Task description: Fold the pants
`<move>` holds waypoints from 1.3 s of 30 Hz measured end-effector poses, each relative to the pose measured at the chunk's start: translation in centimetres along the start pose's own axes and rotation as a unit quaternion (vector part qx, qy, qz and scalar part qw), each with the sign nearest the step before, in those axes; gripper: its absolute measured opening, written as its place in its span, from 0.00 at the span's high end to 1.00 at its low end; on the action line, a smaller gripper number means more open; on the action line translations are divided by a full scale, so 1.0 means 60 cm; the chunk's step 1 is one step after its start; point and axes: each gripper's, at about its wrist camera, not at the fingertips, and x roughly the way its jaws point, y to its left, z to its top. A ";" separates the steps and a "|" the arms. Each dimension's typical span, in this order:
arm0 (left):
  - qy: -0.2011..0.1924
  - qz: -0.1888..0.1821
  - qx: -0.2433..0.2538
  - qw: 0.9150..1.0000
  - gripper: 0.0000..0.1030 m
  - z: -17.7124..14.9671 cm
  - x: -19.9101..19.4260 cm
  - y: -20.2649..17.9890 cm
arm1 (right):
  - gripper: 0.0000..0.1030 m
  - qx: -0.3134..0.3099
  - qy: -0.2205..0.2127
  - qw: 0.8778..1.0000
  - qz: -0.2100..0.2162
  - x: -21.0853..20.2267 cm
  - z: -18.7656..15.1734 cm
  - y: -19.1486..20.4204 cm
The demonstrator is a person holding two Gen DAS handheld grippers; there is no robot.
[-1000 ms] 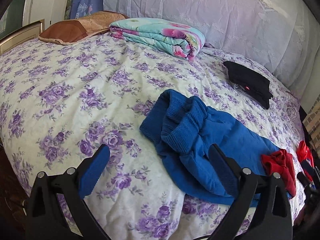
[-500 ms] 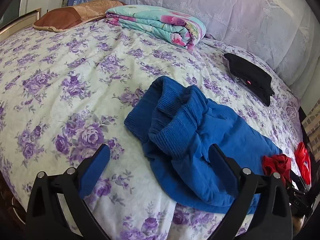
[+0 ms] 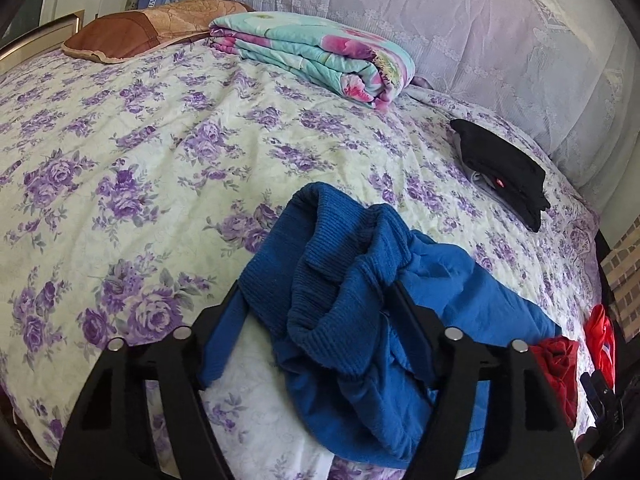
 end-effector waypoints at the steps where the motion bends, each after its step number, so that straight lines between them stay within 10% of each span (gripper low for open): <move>1: 0.000 -0.004 -0.002 1.000 0.41 0.001 -0.002 0.000 | 0.04 0.007 0.002 1.000 0.003 0.002 -0.002 -0.005; 9: -0.026 -0.018 0.023 0.999 0.73 0.002 -0.042 -0.025 | 0.04 0.024 -0.006 1.000 0.018 -0.008 -0.008 -0.018; 20: -0.090 -0.022 0.139 0.986 0.77 0.016 -0.137 -0.172 | 0.04 0.044 -0.023 0.999 0.020 -0.053 -0.020 -0.051; 29: -0.120 -0.108 0.306 0.938 0.78 -0.040 -0.192 -0.441 | 0.04 0.034 -0.072 0.996 -0.040 -0.155 -0.042 -0.116; 39: 0.014 -0.131 0.460 0.878 0.77 -0.289 -0.016 -0.631 | 0.04 0.091 -0.145 0.983 -0.067 -0.232 -0.010 -0.205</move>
